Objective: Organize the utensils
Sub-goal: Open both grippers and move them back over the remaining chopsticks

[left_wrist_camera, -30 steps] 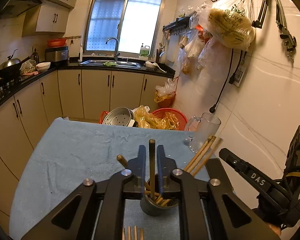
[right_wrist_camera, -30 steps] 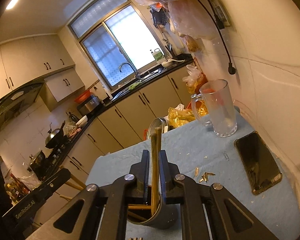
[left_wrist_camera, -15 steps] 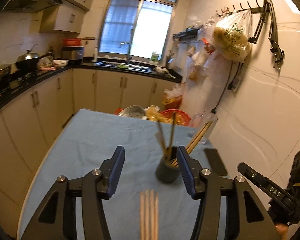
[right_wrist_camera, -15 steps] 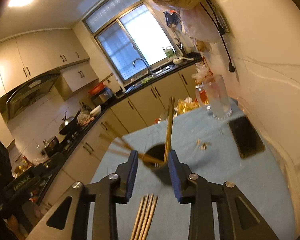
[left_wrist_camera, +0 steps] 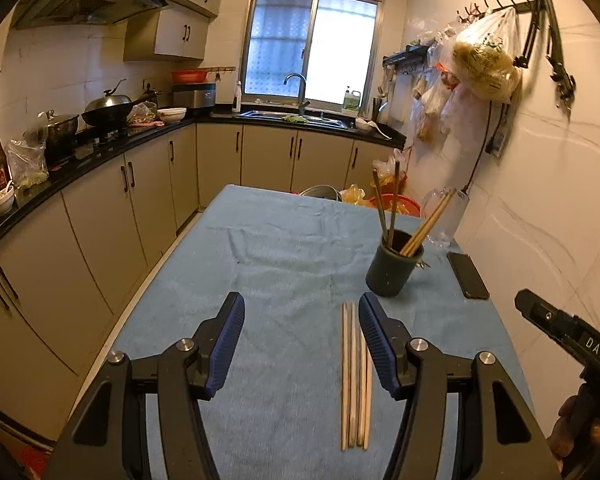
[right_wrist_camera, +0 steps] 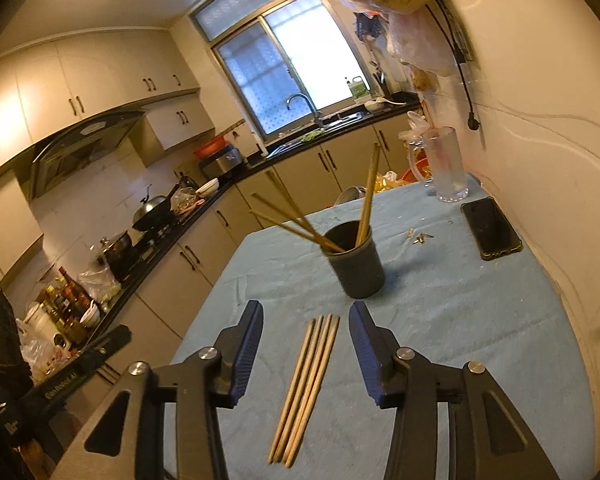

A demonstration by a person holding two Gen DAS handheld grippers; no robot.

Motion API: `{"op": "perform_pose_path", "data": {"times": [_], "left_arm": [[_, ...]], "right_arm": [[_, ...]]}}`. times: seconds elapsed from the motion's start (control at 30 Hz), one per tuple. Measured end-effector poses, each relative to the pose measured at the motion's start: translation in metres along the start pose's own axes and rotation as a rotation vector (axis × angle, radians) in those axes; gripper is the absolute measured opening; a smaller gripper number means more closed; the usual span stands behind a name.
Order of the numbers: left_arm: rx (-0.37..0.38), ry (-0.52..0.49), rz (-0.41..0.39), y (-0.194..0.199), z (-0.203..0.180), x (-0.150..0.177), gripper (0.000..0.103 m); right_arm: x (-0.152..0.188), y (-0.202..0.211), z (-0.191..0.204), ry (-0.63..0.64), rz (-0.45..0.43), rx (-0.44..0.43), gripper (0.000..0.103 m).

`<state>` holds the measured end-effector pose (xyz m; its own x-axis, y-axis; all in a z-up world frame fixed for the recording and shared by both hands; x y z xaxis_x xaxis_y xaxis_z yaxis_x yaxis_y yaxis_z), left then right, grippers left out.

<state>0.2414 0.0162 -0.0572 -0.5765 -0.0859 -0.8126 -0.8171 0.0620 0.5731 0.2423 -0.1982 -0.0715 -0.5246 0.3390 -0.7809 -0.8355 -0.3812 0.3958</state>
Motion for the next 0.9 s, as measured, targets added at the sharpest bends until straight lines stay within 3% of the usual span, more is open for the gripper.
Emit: {"op": "perform_pose_path", "data": {"times": [0.17, 0.43, 0.63, 0.73, 0.9], "left_arm": [[0.004, -0.029, -0.001, 0.008, -0.005, 0.010, 0.060], [0.036, -0.015, 0.056, -0.011, -0.006, 0.018, 0.061], [0.047, -0.011, 0.124, -0.039, -0.004, 0.027, 0.061], [0.051, -0.019, 0.160, -0.057, -0.006, 0.031, 0.061], [0.055, -0.042, 0.232, -0.095, -0.011, 0.039, 0.061]], "right_arm": [[0.012, 0.008, 0.012, 0.025, 0.009, -0.002, 0.049], [0.025, -0.006, 0.010, 0.031, 0.058, 0.023, 0.049], [0.039, -0.038, 0.001, 0.020, 0.133, 0.029, 0.048], [0.048, -0.062, -0.002, 0.018, 0.196, 0.016, 0.038], [0.059, -0.103, -0.006, 0.043, 0.282, 0.038, 0.034]]}}
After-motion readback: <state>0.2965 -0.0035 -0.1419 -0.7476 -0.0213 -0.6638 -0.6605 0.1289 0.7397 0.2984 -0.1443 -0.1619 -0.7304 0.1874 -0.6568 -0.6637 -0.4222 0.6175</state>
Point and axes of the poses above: each gripper's, at about its wrist camera, not at the fingertips, and y roughly against the way its jaws point, z to its left, x to its underside, the point moved 9 cm from there along -y, roughly the way its jaws point, and after that the axes turned 1 degree about -x, right-handed, at the moved point
